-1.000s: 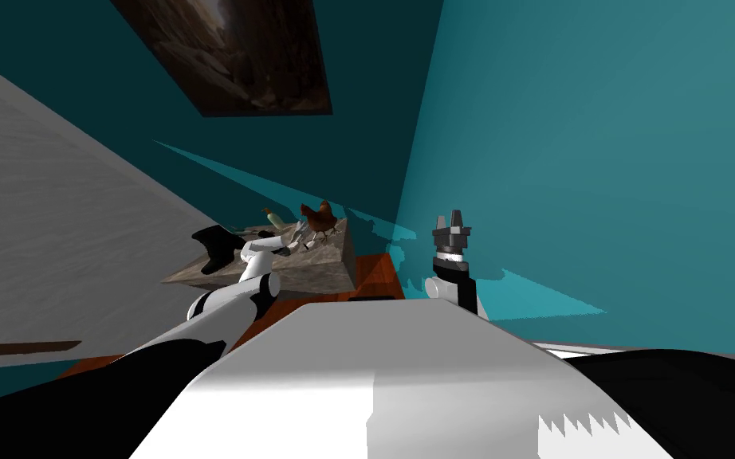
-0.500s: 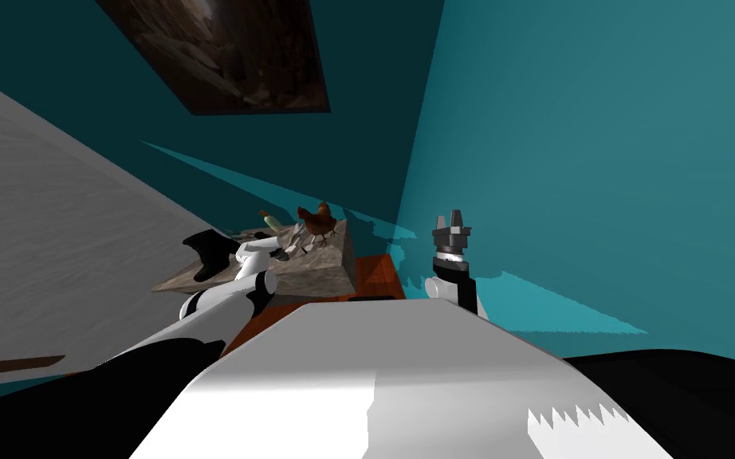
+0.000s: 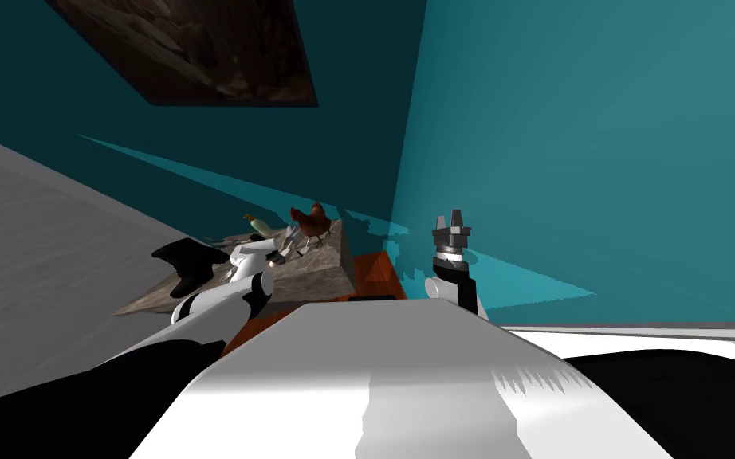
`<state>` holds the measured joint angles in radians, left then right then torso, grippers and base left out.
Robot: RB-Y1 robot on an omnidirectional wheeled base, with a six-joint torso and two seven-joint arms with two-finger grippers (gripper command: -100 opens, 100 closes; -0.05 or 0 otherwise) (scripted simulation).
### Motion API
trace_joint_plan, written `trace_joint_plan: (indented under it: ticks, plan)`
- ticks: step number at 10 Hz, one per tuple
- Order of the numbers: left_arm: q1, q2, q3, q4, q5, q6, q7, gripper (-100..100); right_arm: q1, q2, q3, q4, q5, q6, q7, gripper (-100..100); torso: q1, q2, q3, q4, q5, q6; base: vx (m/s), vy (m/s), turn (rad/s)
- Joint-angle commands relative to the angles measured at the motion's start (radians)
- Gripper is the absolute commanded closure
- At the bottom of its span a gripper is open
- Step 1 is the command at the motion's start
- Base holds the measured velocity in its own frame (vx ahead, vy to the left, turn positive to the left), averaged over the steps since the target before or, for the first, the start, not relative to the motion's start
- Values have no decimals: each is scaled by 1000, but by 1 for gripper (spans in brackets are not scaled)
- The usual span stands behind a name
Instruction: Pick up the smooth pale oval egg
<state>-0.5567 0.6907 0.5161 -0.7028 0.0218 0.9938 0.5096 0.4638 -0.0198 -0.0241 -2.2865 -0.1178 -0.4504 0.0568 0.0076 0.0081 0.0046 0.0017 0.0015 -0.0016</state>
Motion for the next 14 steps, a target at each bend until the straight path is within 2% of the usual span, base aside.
trace_joint_plan:
  ticks: [1,3,4,5,6,7,8,9,11,13,14]
  plan:
    - [-3,18,9,48,-19,-23,38,-100,0,0,0,0,0,0,0,0,0,0,0,0,0,0,-134,64,-361]
    - [8,44,30,91,-46,-37,98,-100,0,0,0,0,0,0,0,0,-2,2,1,1,-1,1,-153,84,-441]
    - [8,44,30,91,-46,-37,100,-100,0,0,0,0,0,0,0,0,-1,4,2,1,0,1,-122,61,-78]
    - [13,57,40,113,-60,-44,131,-100,0,0,0,0,0,0,0,0,-1,2,1,1,0,-1,-96,46,-215]
    - [13,57,40,112,-60,-44,131,-100,0,0,0,0,0,0,0,0,-2,0,0,0,0,0,-71,42,-180]
    - [19,70,50,135,-73,-51,162,-100,0,0,0,0,0,0,0,0,-2,-2,-1,0,0,0,-79,46,-320]
    - [19,70,50,135,-73,-51,162,-100,0,0,0,0,0,0,0,0,-2,-2,-1,-1,0,1,-76,43,-127]
    - [25,82,60,156,-87,-58,193,-100,0,0,0,0,0,0,0,0,-1,-3,-1,-1,0,-1,-100,35,-247]
    - [25,82,60,156,-87,-58,193,-100,0,0,0,0,0,0,0,0,-2,-2,-1,-1,0,-1,-62,21,-65]
    - [36,108,81,199,-114,-71,254,-100,0,0,0,0,0,0,0,0,-1,-4,-3,-1,1,1,-100,33,-343]
    - [16,111,71,214,-110,-74,232,-100,0,0,0,0,0,0,0,0,0,-2,-1,-1,2,2,-68,21,-89]
